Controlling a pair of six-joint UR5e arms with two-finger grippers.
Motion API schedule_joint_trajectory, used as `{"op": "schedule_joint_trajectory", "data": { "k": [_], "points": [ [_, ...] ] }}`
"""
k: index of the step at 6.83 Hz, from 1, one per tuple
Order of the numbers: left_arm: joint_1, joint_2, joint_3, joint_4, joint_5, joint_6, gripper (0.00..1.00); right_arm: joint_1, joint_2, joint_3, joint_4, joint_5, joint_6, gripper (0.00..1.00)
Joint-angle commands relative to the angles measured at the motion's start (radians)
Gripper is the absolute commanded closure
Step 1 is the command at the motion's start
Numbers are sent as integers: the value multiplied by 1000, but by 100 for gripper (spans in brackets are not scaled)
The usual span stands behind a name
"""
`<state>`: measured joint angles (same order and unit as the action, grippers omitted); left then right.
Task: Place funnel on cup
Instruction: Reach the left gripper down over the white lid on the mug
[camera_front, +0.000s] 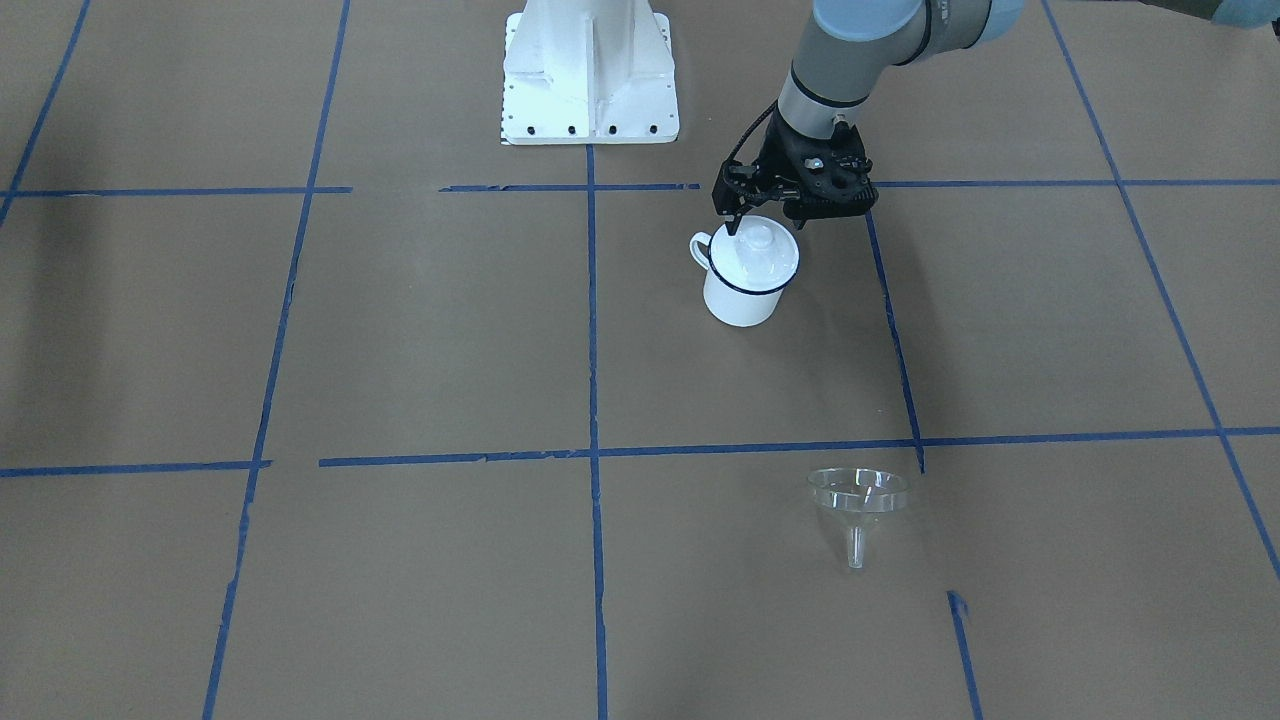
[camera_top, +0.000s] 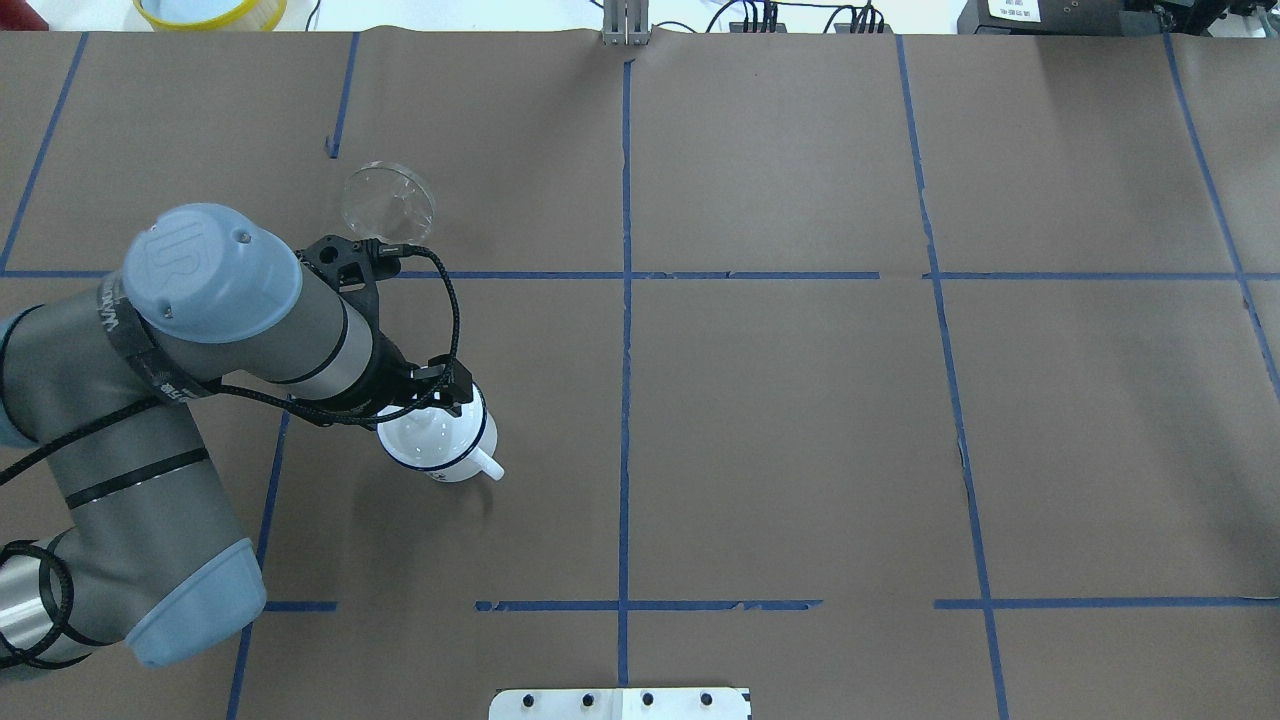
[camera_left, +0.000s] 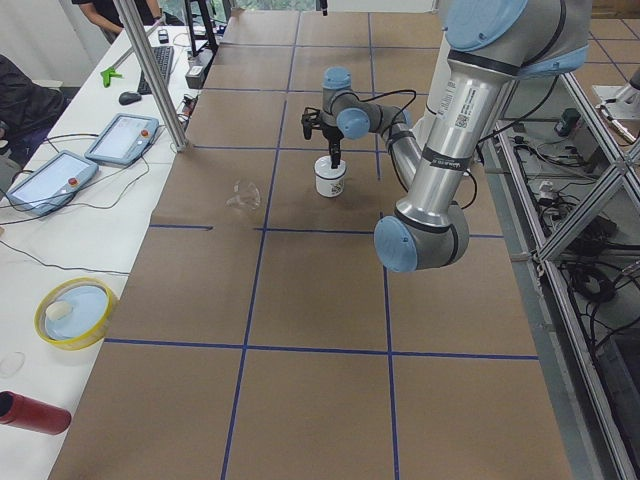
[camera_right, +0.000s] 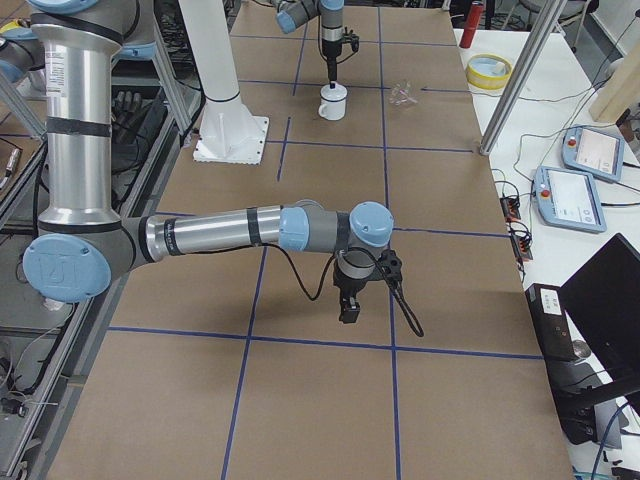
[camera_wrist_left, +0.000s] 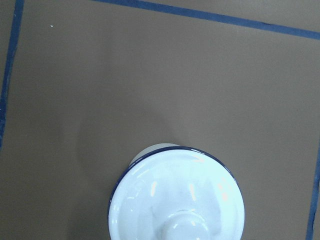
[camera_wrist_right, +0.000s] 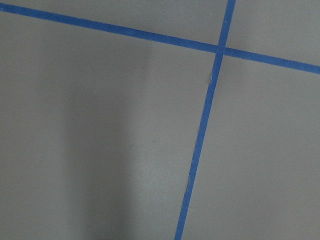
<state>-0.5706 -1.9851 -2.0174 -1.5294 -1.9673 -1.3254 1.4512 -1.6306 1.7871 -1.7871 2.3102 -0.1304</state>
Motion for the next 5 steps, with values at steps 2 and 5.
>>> {"op": "schedule_joint_trajectory", "data": {
  "k": [2, 5],
  "points": [
    [-6, -3, 11, 0, 5, 2, 22, 0, 0, 0, 0, 0, 0, 0],
    [-9, -6, 14, -1, 33, 6, 25, 0, 0, 0, 0, 0, 0, 0]
  ]
}}
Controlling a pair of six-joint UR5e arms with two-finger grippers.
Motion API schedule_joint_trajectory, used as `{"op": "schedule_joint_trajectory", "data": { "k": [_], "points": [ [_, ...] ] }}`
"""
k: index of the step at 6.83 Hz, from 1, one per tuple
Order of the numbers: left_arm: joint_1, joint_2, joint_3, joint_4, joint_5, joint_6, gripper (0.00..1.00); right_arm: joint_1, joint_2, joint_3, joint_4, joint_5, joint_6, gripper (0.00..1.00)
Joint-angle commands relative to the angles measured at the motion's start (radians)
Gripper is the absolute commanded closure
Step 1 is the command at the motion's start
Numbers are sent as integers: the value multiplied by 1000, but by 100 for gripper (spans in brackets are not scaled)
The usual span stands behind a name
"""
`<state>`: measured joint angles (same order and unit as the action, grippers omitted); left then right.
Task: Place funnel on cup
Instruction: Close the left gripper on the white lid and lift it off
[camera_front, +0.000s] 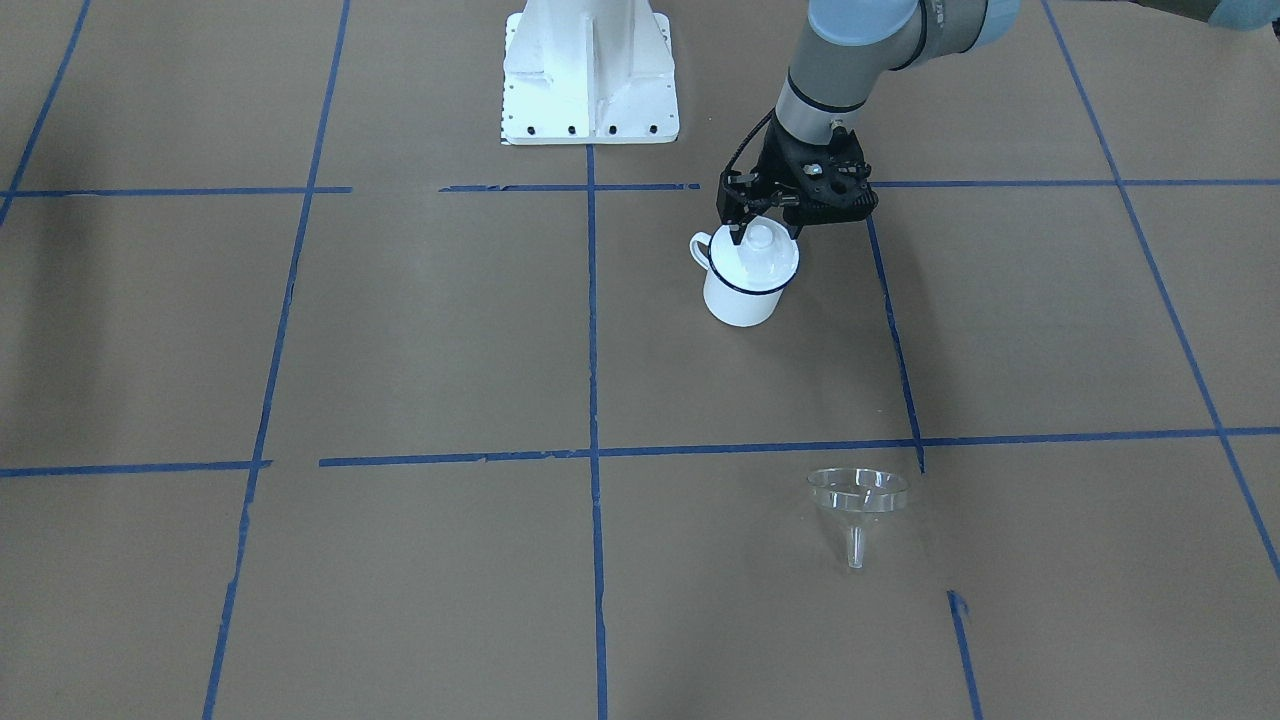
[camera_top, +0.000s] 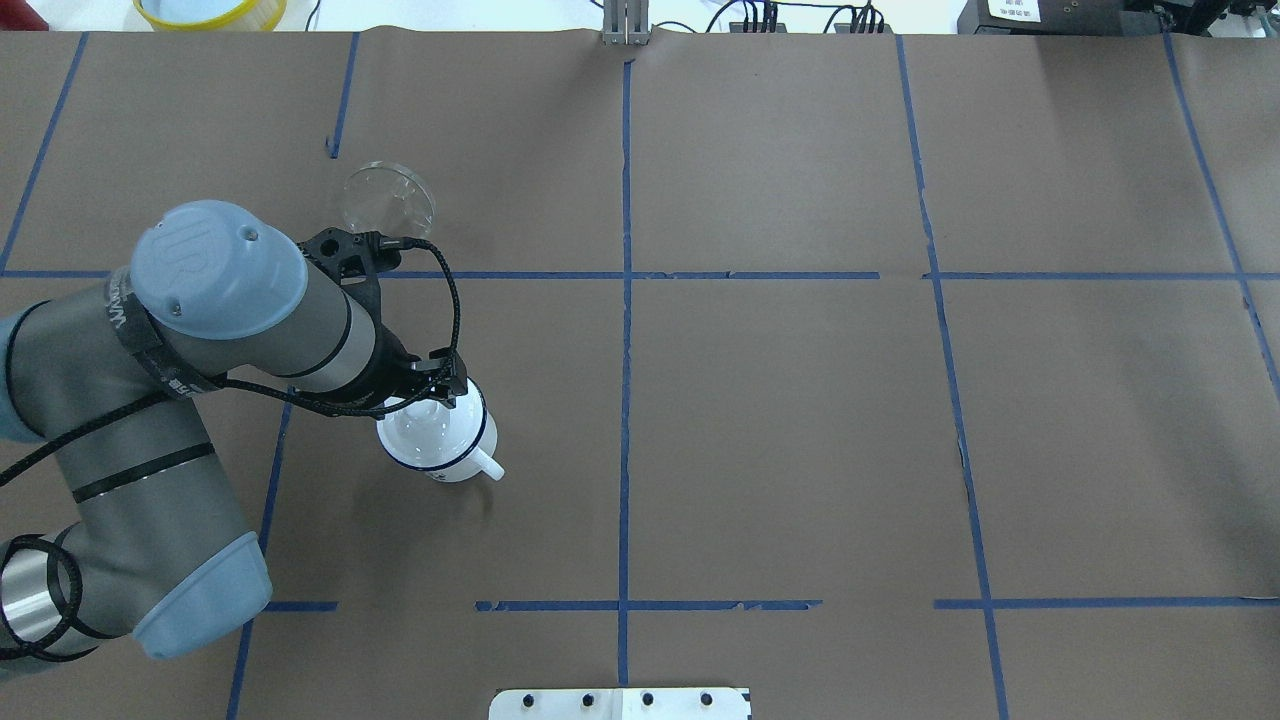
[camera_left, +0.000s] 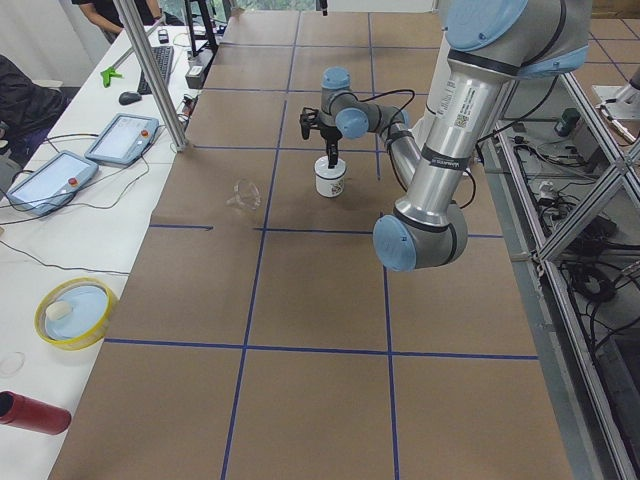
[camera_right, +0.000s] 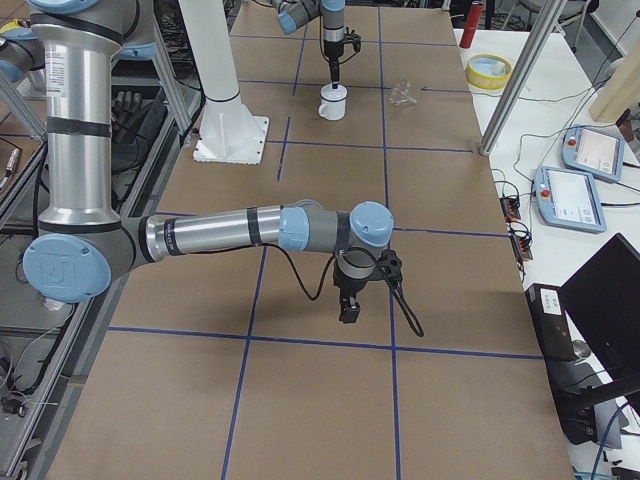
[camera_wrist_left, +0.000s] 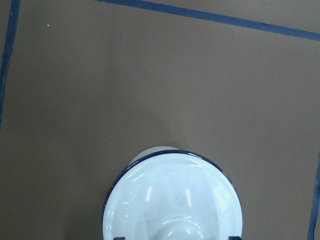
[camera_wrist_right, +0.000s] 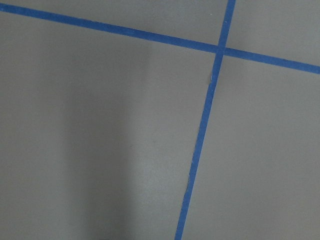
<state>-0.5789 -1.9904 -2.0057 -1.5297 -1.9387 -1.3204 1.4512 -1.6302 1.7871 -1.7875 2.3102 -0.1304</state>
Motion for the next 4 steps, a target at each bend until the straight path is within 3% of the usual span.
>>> {"op": "schedule_joint_trajectory", "data": {
  "k": [1, 2, 4],
  "points": [
    [-1, -7, 8, 0, 4, 1, 26, 0, 0, 0, 0, 0, 0, 0],
    [-1, -8, 8, 0, 4, 1, 29, 0, 0, 0, 0, 0, 0, 0],
    [1, -7, 8, 0, 4, 1, 54, 0, 0, 0, 0, 0, 0, 0]
  ]
}}
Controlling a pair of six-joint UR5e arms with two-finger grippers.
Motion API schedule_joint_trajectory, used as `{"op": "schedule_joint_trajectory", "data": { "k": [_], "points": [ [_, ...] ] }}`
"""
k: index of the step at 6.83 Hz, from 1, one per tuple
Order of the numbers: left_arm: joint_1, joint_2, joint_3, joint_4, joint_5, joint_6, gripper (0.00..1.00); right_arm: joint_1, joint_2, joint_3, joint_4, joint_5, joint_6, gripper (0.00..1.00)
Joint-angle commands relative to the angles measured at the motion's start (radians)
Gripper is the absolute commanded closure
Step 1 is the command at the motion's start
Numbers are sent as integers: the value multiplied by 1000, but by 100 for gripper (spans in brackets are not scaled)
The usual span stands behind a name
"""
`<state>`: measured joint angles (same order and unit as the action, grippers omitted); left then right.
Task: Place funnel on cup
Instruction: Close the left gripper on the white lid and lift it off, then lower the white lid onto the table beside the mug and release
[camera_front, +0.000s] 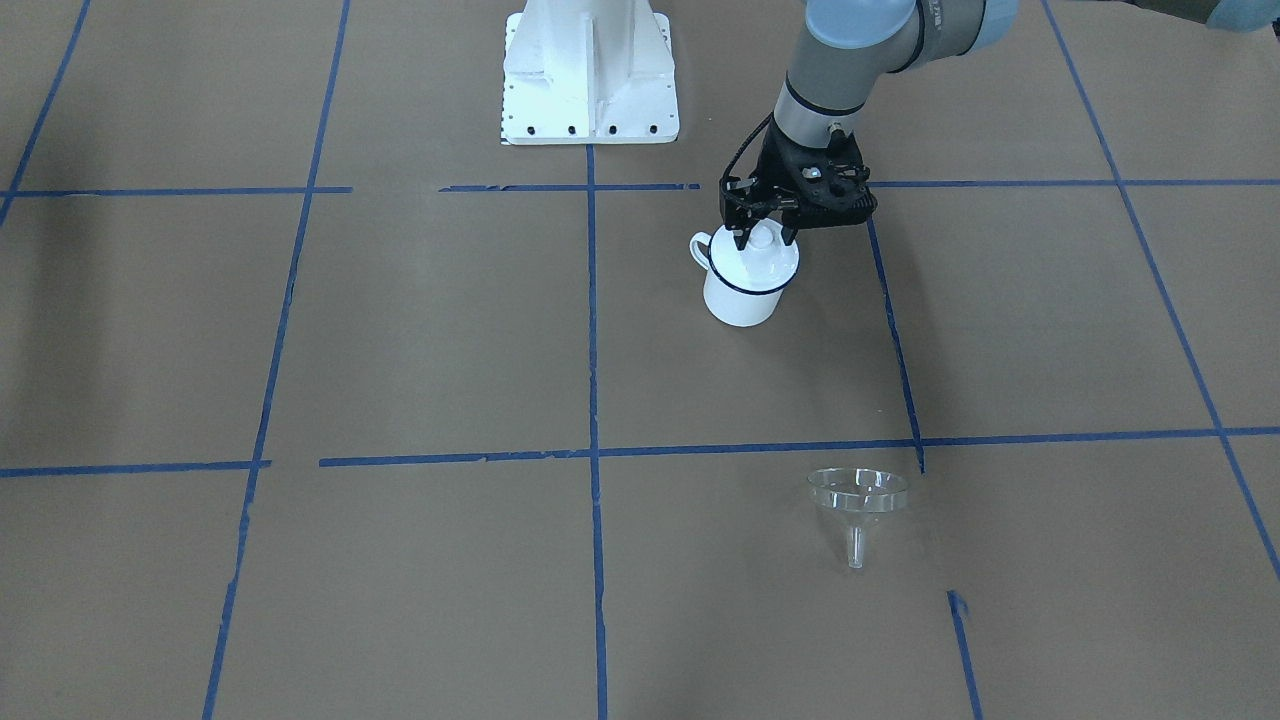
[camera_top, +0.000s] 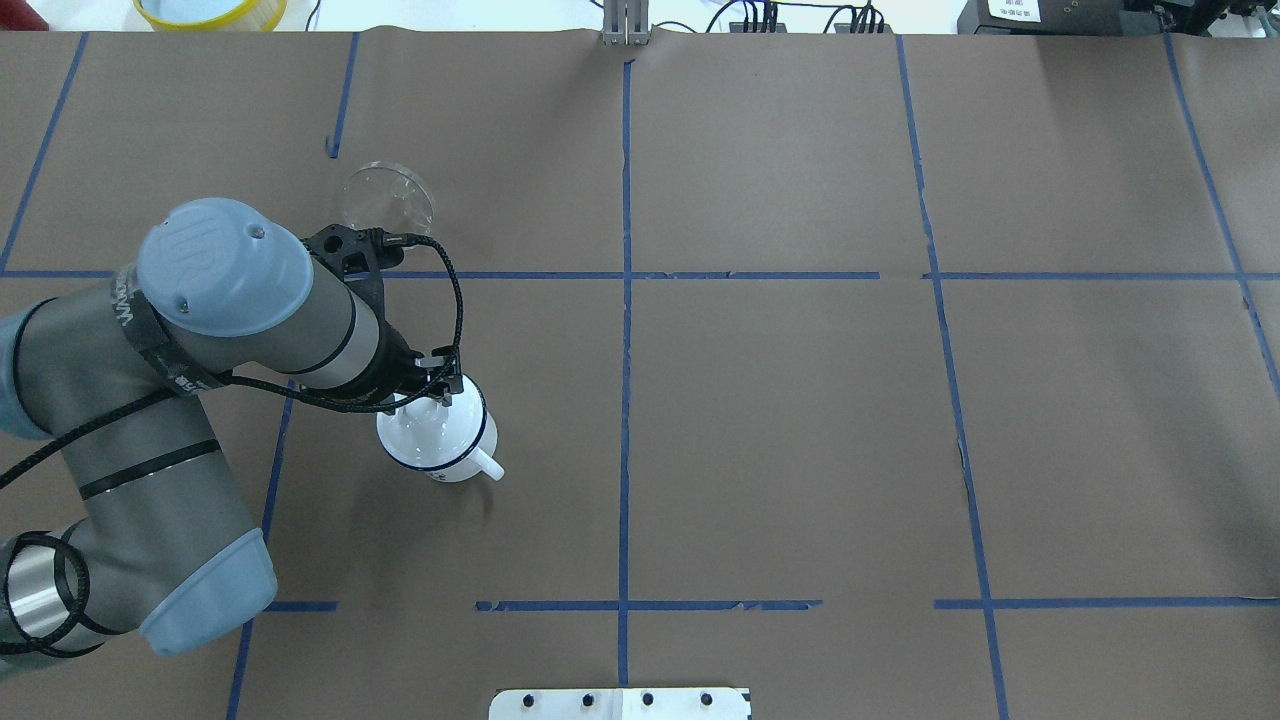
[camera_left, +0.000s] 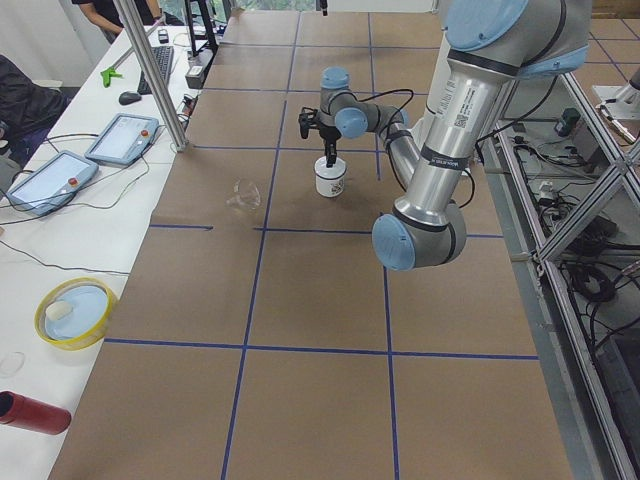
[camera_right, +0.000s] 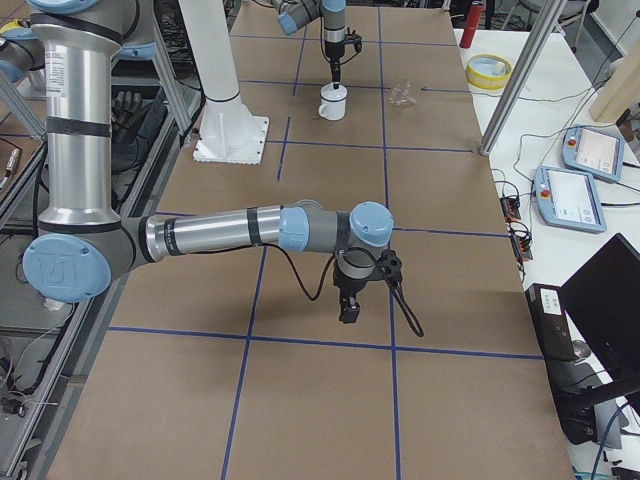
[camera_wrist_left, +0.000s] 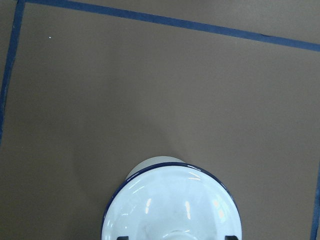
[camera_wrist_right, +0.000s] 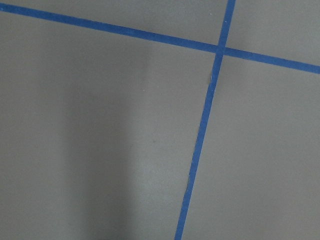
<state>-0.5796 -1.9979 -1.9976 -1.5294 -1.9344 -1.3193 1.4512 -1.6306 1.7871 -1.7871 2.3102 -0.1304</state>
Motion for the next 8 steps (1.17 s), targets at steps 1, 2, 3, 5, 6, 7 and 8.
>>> {"op": "schedule_joint_trajectory", "data": {
  "k": [1, 2, 3, 5, 6, 7, 8],
  "points": [
    [1, 1, 0, 0, 0, 0, 73, 0, 0, 0, 0, 0, 0, 0],
    [0, 1, -7, 2, 0, 0, 90, 0, 0, 0, 0, 0, 0, 0],
    [-2, -1, -24, 29, -1, 0, 100, 0, 0, 0, 0, 0, 0, 0],
    [-133, -71, -113, 232, -9, 102, 100, 0, 0, 0, 0, 0, 0, 0],
    [-196, -94, -151, 330, -14, 192, 100, 0, 1, 0, 0, 0, 0, 0],
    [-263, -79, -171, 337, -14, 298, 100, 0, 0, 0, 0, 0, 0, 0],
    [-278, -26, -181, 322, -17, 369, 100, 0, 0, -2, 0, 0, 0, 0]
  ]
}}
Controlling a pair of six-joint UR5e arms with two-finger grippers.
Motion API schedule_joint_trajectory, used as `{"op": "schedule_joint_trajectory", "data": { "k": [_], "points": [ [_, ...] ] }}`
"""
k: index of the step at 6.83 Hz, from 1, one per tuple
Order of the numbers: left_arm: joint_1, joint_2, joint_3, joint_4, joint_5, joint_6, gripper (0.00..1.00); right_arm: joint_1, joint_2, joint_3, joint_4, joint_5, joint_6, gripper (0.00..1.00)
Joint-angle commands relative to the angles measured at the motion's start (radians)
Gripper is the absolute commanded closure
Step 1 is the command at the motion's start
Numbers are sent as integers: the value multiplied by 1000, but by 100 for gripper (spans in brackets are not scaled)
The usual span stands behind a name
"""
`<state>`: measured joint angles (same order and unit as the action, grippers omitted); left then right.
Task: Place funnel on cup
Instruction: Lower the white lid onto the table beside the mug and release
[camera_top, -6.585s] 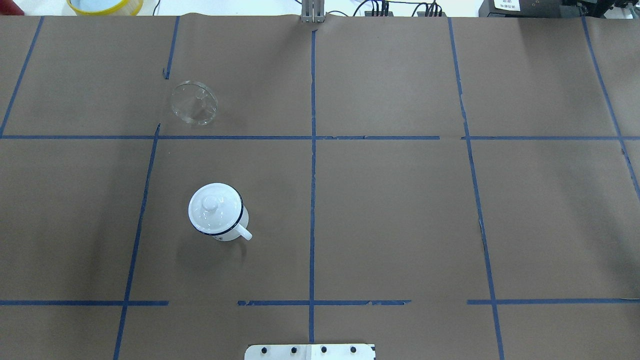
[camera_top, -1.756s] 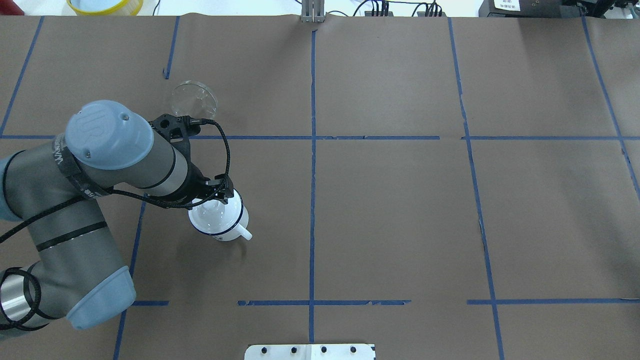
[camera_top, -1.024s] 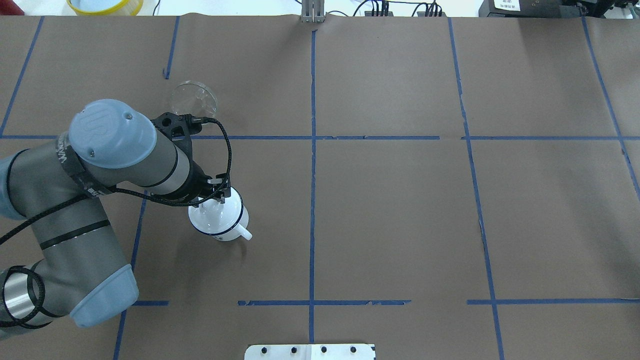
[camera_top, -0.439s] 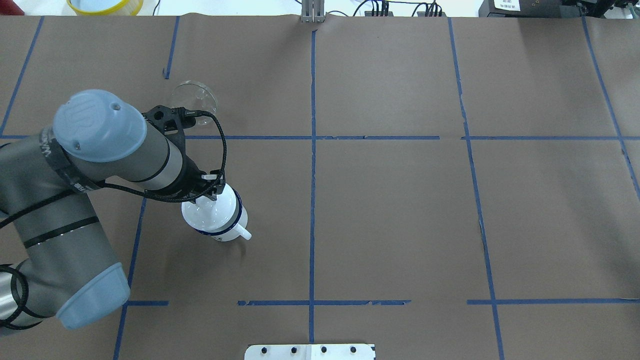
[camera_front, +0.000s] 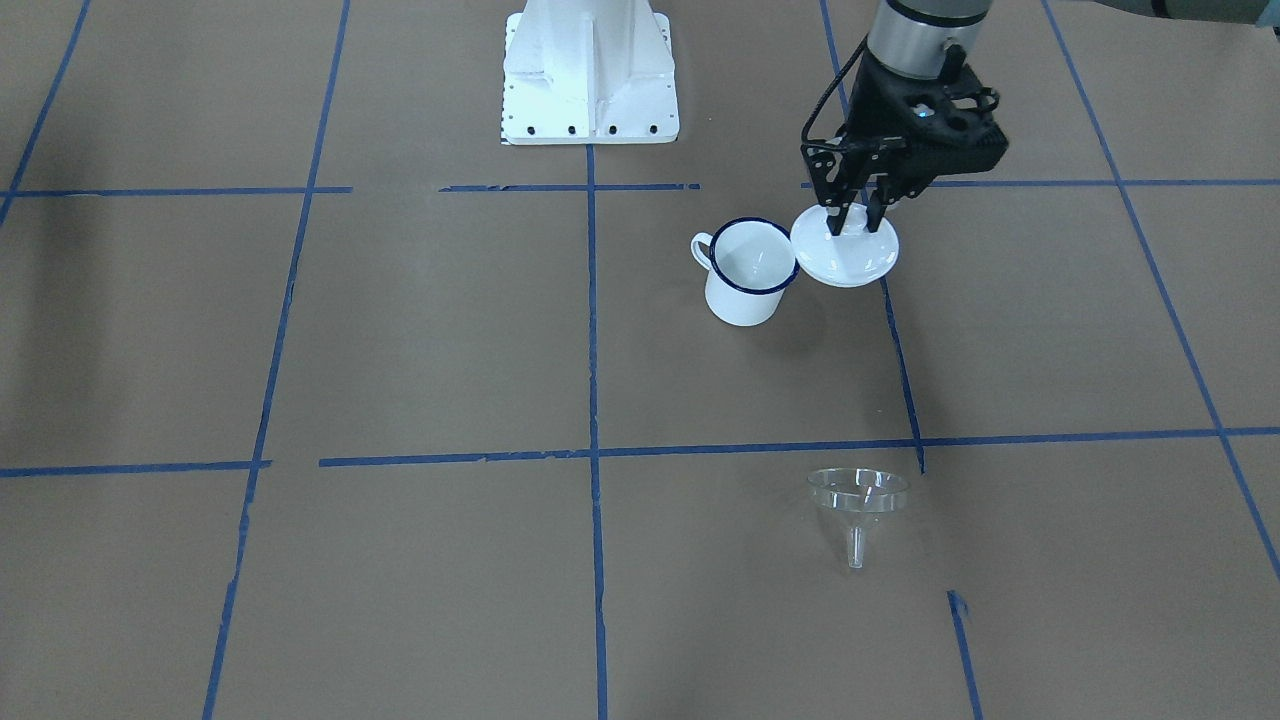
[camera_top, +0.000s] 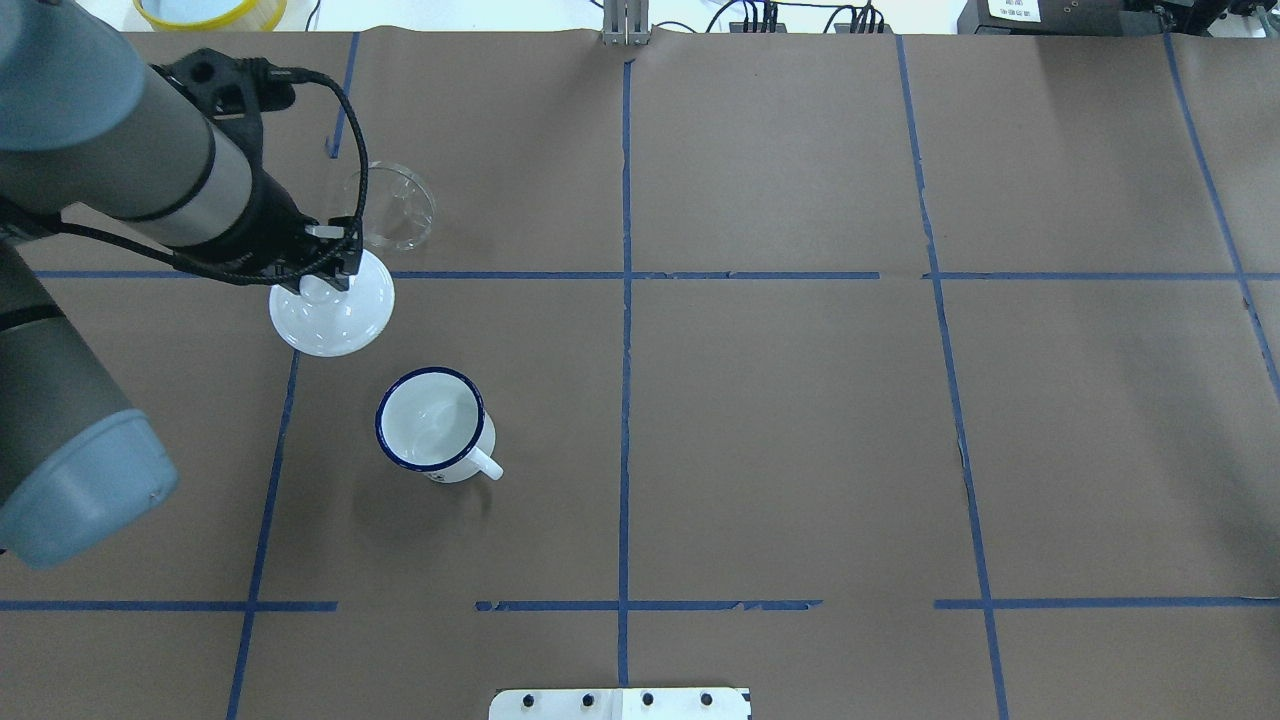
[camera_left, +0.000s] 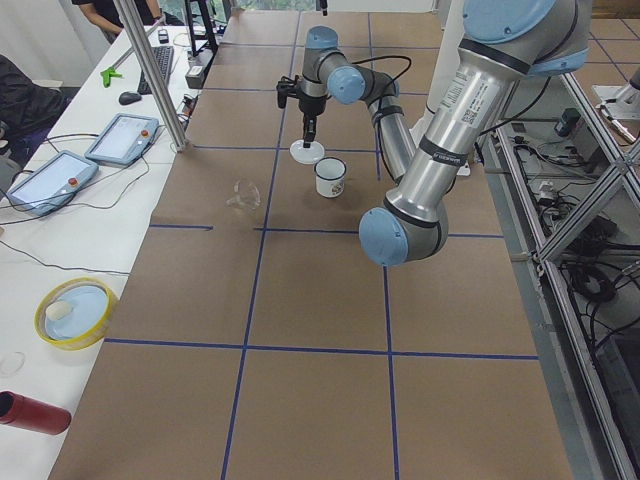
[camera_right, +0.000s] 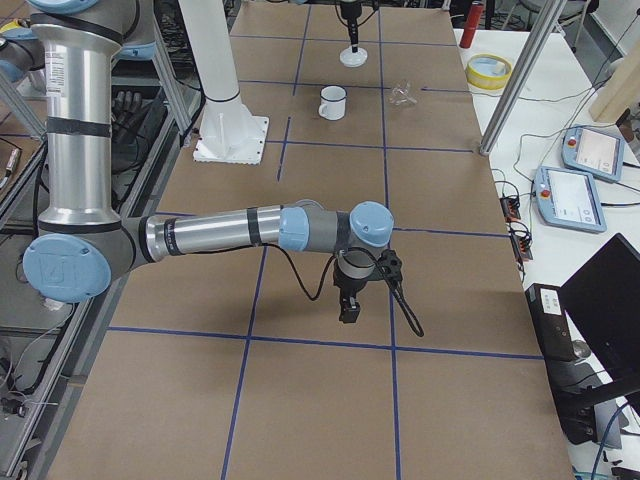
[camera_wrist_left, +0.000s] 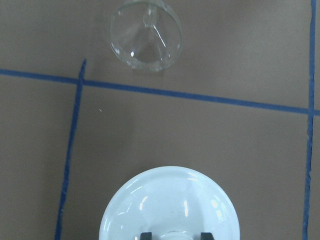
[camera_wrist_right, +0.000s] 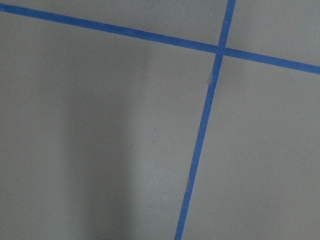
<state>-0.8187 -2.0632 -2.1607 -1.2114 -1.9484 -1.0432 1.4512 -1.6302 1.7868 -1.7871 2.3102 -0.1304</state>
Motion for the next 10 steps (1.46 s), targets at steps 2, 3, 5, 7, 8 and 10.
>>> {"op": "schedule_joint_trajectory", "data": {
  "k": [2, 3, 5, 7, 8, 10],
  "points": [
    [-39, 257, -19, -266, -4, 63, 100, 0, 1, -1, 0, 0, 0, 0],
    [-33, 297, 43, -427, -1, -33, 100, 0, 0, -1, 0, 0, 0, 0],
    [47, 299, 145, -538, 6, -133, 100, 0, 0, -1, 0, 0, 0, 0],
    [117, 296, 224, -594, 11, -190, 100, 0, 0, 0, 0, 0, 0, 0],
    [125, 292, 255, -611, 9, -187, 100, 0, 0, 0, 0, 0, 0, 0],
    [128, 288, 291, -628, 8, -179, 79, 0, 0, -1, 0, 0, 0, 0]
  ]
}}
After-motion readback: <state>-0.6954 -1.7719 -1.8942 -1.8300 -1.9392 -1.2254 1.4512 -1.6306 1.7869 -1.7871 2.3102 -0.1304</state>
